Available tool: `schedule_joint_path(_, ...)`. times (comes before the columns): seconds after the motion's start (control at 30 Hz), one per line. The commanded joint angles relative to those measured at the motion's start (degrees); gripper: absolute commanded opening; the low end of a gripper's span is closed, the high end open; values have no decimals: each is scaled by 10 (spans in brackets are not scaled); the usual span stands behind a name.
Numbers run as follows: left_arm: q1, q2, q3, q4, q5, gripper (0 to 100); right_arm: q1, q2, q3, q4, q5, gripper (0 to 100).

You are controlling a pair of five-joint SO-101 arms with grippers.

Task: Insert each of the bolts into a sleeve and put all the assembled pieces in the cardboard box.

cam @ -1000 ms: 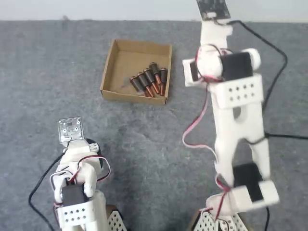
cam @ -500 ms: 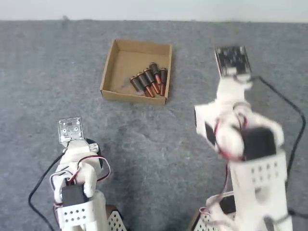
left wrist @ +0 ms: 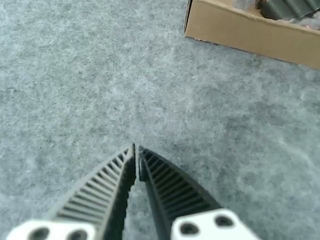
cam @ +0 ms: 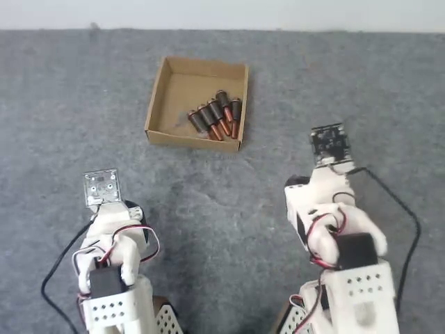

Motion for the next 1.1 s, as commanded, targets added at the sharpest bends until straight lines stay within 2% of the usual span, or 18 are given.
schedule_joint_path(0.0, -3, 1, -3, 4, -2, 11, 11, -12, 79, -67, 16, 6)
schedule_joint_path(0.47, -3, 1, -3, 4, -1, 11, 11, -13, 287, -202, 15, 6)
schedule_joint_path(0.8, -3, 1, -3, 4, -1, 11, 12, -13, 280, -66, 18, 6)
schedule_joint_path(1.07, -3, 1, -3, 4, -1, 11, 9, -13, 277, -38, 18, 6)
